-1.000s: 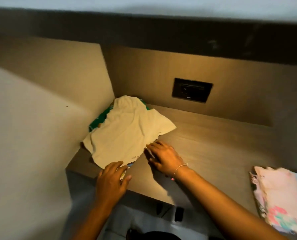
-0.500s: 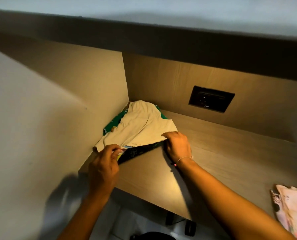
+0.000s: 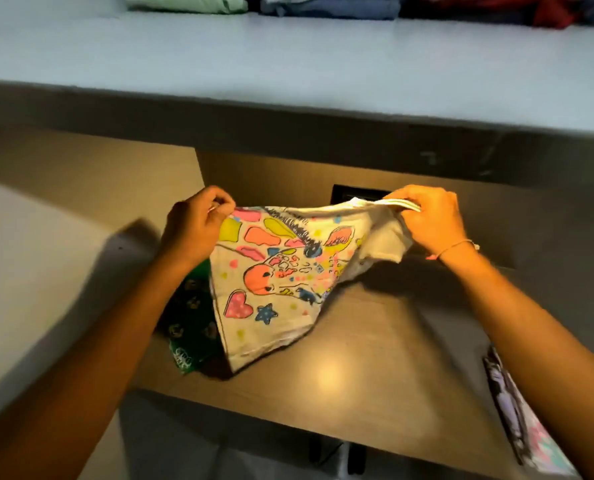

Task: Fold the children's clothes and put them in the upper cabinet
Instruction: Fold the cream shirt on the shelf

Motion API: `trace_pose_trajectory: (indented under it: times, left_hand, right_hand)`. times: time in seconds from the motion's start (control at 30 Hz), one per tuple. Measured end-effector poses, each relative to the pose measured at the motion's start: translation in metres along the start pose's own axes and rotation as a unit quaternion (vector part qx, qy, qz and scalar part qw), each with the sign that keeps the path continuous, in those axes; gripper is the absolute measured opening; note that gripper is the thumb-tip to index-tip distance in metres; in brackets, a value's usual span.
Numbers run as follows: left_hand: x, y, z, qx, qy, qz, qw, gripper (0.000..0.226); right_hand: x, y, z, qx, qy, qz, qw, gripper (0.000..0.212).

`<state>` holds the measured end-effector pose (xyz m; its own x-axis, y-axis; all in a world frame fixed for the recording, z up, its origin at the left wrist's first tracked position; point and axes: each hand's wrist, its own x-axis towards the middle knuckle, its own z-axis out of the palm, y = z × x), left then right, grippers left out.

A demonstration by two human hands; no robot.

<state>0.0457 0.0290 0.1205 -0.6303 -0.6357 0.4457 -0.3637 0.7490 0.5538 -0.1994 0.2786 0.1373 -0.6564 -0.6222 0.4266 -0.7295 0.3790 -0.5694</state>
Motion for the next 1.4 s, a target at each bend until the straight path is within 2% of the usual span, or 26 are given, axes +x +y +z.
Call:
trace_pose_trajectory:
  times: [0.07, 0.13, 0.17, 0.2, 0.27, 0.33, 0.4, 0.53, 0.6, 0.67, 0.73, 0.8, 0.9, 0.97, 1.07, 1.17, 1.4]
  left_hand:
    - [0.022, 0.020, 0.015, -0.005, -0.005, 0.020, 1.000, 0.012]
    - [0.032, 0.045, 0.018, -0.021, 0.042, 0.048, 0.998, 0.021]
    - [0.030, 0.056, 0.018, -0.030, 0.076, 0.072, 0.994, 0.025]
    - [0.025, 0.066, 0.018, -0.037, 0.105, 0.103, 0.988, 0.025]
    - [0.003, 0.076, 0.020, -0.036, 0.118, 0.171, 0.977, 0.014]
    - [-0.028, 0.069, 0.032, -0.020, 0.074, 0.218, 0.973, 0.011]
    - [-0.068, 0.050, 0.051, -0.025, -0.005, 0.241, 0.970, 0.016]
    - [-0.148, 0.010, 0.092, 0.018, -0.213, 0.209, 0.954, 0.037]
    - [-0.180, -0.003, 0.104, 0.036, -0.294, 0.179, 0.938, 0.037]
    - [-0.203, -0.013, 0.109, 0.060, -0.314, 0.191, 0.928, 0.029]
    - [-0.216, -0.015, 0.105, 0.074, -0.297, 0.186, 0.933, 0.019]
    - [-0.214, -0.009, 0.108, 0.061, -0.275, 0.172, 0.944, 0.020]
    - [-0.184, 0.015, 0.139, 0.045, -0.259, 0.152, 0.953, 0.046]
    - [-0.161, 0.030, 0.167, 0.054, -0.276, 0.134, 0.950, 0.062]
    - [-0.145, 0.020, 0.196, 0.107, -0.298, 0.104, 0.943, 0.070]
    - [-0.148, -0.004, 0.203, 0.168, -0.299, 0.065, 0.937, 0.072]
    - [-0.174, -0.014, 0.184, 0.118, -0.274, 0.062, 0.953, 0.066]
  right_hand:
    - [0.004, 0.009, -0.018, -0.022, -0.007, 0.104, 0.994, 0.028]
    - [0.001, 0.021, -0.043, -0.022, -0.013, 0.212, 0.977, 0.033]
    - [-0.006, 0.024, -0.057, -0.014, 0.010, 0.226, 0.974, 0.035]
    - [-0.015, 0.023, -0.070, -0.011, 0.055, 0.207, 0.977, 0.035]
    - [-0.043, 0.024, -0.089, -0.047, 0.142, 0.078, 0.986, 0.031]
    - [-0.085, 0.036, -0.095, -0.114, 0.102, 0.005, 0.988, 0.035]
    - [-0.139, 0.060, -0.085, -0.141, 0.026, 0.038, 0.989, 0.039]
    - [-0.241, 0.091, -0.037, -0.146, -0.178, 0.147, 0.962, 0.045]
    - [-0.275, 0.097, -0.018, -0.140, -0.262, 0.144, 0.944, 0.046]
    - [-0.298, 0.098, -0.013, -0.123, -0.308, 0.116, 0.936, 0.050]
    - [-0.309, 0.092, -0.020, -0.129, -0.311, 0.110, 0.935, 0.062]
    - [-0.303, 0.084, -0.022, -0.108, -0.271, 0.125, 0.948, 0.066]
    - [-0.258, 0.078, 0.000, -0.067, -0.201, 0.110, 0.971, 0.060]
    - [-0.220, 0.084, 0.026, -0.082, -0.184, 0.102, 0.974, 0.060]
    - [-0.185, 0.108, 0.059, -0.164, -0.214, 0.107, 0.957, 0.062]
    - [-0.194, 0.135, 0.069, -0.237, -0.254, 0.118, 0.930, 0.066]
    - [-0.235, 0.136, 0.060, -0.209, -0.237, 0.114, 0.942, 0.067]
